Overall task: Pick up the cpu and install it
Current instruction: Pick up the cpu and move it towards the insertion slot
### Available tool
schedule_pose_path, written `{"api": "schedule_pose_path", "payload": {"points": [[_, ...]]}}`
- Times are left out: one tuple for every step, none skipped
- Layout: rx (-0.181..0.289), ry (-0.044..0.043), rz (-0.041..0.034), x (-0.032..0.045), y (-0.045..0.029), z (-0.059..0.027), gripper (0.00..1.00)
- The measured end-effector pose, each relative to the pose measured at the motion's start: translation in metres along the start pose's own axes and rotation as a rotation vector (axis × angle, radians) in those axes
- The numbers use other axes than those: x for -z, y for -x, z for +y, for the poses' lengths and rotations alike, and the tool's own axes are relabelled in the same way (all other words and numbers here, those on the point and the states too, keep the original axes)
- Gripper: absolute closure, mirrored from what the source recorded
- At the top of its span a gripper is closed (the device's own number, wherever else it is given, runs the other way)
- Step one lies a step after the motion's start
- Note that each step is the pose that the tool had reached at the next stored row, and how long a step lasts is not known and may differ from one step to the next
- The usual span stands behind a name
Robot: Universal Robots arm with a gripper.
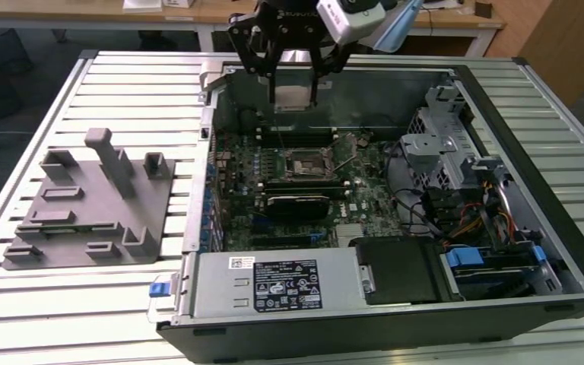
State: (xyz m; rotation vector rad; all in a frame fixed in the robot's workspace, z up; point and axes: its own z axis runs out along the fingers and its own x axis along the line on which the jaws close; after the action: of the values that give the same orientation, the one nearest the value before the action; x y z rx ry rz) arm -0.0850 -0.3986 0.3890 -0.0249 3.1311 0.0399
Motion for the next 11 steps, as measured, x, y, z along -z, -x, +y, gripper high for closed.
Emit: {"api": "schedule_pose_path", "payload": {"points": [[0.000, 0.0000, 0.0000, -0.0001, 0.0036, 0.0007, 0.47], [0.000, 0.0000, 0.0002, -0.0002, 0.0077, 0.0015, 0.47], [0.000, 0.0002, 0.0002, -0.0005, 0.0113, 0.0024, 0.47], [0.000, 0.0001, 0.0003, -0.0006, 0.0141, 0.0033, 0.47], [0.000, 0.0001, 0.0003, -0.0007, 0.0168, 0.0042, 0.47], [0.000, 0.0001, 0.0003, -0.0008, 0.0192, 0.0051, 0.47], [0.000, 0.0000, 0.0003, -0.0009, 0.0213, 0.0056, 0.47], [0.000, -0.0001, 0.0004, -0.0009, 0.0224, 0.0057, 0.47], [0.000, 0.0001, 0.0003, -0.0010, 0.0227, 0.0057, 0.47], [0.000, 0.0000, 0.0003, -0.0010, 0.0227, 0.0057, 0.47], [0.000, 0.0000, 0.0003, -0.0010, 0.0227, 0.0057, 0.47]]}}
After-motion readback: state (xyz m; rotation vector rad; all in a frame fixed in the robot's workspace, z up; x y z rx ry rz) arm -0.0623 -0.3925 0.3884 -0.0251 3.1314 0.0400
